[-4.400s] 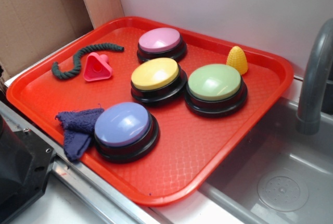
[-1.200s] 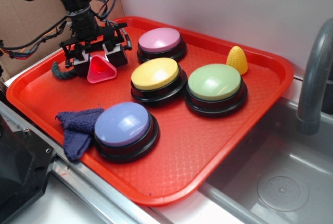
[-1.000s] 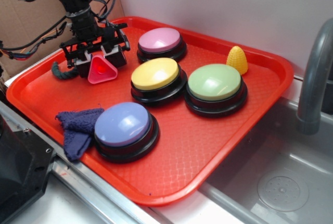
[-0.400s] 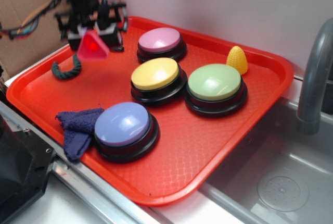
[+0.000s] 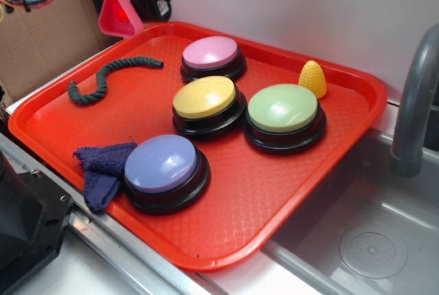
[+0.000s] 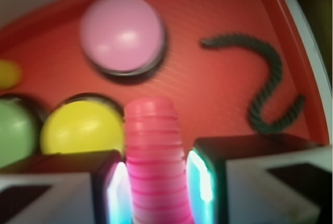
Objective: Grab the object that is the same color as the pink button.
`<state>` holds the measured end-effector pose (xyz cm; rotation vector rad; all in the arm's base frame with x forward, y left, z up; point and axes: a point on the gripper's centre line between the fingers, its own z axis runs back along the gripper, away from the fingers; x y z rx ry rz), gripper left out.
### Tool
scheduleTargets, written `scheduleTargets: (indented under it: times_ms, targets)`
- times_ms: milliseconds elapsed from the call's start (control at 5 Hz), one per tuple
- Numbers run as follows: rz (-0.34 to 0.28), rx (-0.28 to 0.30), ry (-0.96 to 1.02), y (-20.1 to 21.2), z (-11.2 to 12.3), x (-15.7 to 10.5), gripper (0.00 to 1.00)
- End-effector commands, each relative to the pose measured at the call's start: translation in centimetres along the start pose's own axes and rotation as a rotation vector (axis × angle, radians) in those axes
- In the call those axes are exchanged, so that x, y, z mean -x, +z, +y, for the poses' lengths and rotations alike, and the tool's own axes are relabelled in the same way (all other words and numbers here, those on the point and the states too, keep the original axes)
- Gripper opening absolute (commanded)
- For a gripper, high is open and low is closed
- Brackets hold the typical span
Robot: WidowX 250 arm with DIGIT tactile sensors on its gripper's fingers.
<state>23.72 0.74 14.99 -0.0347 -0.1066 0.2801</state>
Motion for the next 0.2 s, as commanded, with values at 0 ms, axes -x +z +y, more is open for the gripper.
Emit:
scheduleTargets:
  times_ms: [0]
  targets:
    - [0.027,0.074,0.014,0.37,0.59,1.00,0.00]
